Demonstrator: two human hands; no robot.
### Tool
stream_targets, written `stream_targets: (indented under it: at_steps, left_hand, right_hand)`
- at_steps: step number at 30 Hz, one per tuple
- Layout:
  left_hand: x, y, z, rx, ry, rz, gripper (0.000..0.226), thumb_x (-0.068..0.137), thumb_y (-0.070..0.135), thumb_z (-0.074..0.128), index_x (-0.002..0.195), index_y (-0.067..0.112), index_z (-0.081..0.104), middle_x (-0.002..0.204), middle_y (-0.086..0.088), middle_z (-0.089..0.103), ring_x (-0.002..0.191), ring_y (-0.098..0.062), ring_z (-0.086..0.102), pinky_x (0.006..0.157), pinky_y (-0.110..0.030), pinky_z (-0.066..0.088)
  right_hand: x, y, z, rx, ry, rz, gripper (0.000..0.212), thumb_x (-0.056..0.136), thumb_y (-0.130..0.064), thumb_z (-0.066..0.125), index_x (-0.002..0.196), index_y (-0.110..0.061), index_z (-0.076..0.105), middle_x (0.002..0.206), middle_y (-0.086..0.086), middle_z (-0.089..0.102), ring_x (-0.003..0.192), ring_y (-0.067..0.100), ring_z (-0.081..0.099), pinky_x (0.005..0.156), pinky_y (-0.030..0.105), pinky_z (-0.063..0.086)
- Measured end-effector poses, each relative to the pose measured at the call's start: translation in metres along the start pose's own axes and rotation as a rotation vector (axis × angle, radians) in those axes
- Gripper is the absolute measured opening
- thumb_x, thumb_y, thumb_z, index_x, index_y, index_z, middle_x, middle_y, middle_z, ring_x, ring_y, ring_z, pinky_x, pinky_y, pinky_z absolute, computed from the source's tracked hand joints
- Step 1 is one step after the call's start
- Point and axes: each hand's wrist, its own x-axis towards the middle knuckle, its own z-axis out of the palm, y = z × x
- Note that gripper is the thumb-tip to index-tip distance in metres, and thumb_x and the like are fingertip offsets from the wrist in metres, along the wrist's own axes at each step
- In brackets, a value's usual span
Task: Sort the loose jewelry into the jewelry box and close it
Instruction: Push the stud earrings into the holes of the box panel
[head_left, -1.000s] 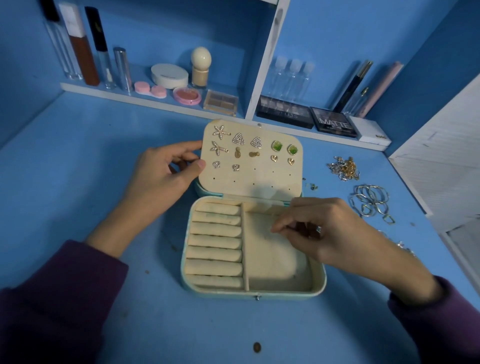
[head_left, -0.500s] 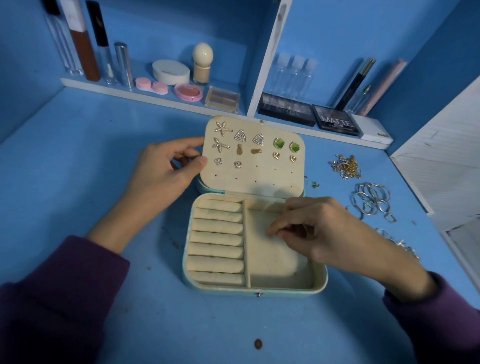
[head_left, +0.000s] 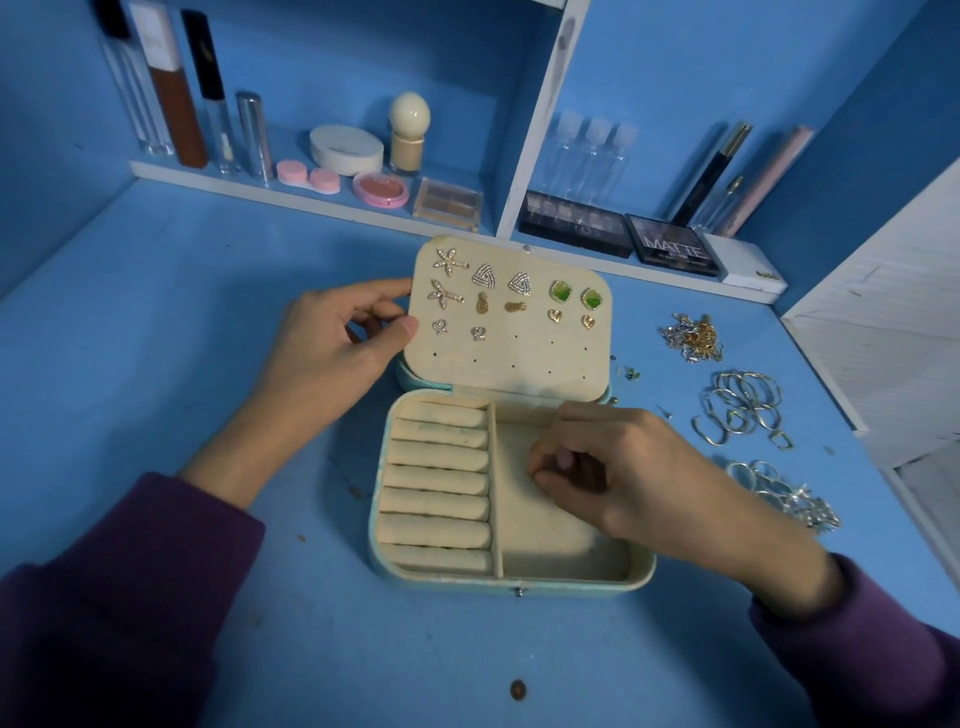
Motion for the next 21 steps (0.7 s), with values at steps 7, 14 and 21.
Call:
stream_targets:
  at_steps: [7, 14, 21]
  left_hand:
    - [-0.001, -0.001, 0.000, -0.008, 0.007, -0.011, 0.040, 0.088, 0.008, 0.064, 0.104, 0.044, 0.059, 0.074, 0.030, 0.067, 0.075, -0.003, 0.056, 0.063, -0.008, 0.041]
    - [-0.001, 0.003, 0.003, -0.065, 0.009, -0.054, 0.023, 0.080, 0.027, 0.073, 0.098, 0.037, 0.063, 0.077, 0.018, 0.070, 0.076, -0.015, 0.061, 0.065, -0.008, 0.040]
    - [0.000, 0.013, 0.017, -0.037, 0.016, -0.137, 0.044, 0.062, 0.045, 0.081, 0.091, 0.031, 0.051, 0.076, 0.009, 0.070, 0.059, -0.001, 0.056, 0.060, -0.022, 0.043]
  right_hand:
    - [0.002, 0.000, 0.000, 0.016, 0.005, -0.011, 0.005, 0.080, -0.024, 0.057, 0.077, -0.025, 0.061, 0.070, -0.016, 0.046, 0.062, 0.008, 0.048, 0.055, 0.032, 0.047]
    - [0.024, -0.005, -0.028, 0.139, 0.211, -0.047, 0.006, 0.082, -0.014, 0.063, 0.083, -0.013, 0.069, 0.067, -0.005, 0.054, 0.060, 0.004, 0.048, 0.060, 0.008, 0.035]
    - [0.047, -0.010, -0.050, 0.678, 0.152, 0.206, 0.005, 0.085, -0.007, 0.065, 0.083, -0.009, 0.068, 0.060, 0.000, 0.053, 0.051, 0.006, 0.044, 0.049, 0.016, 0.036]
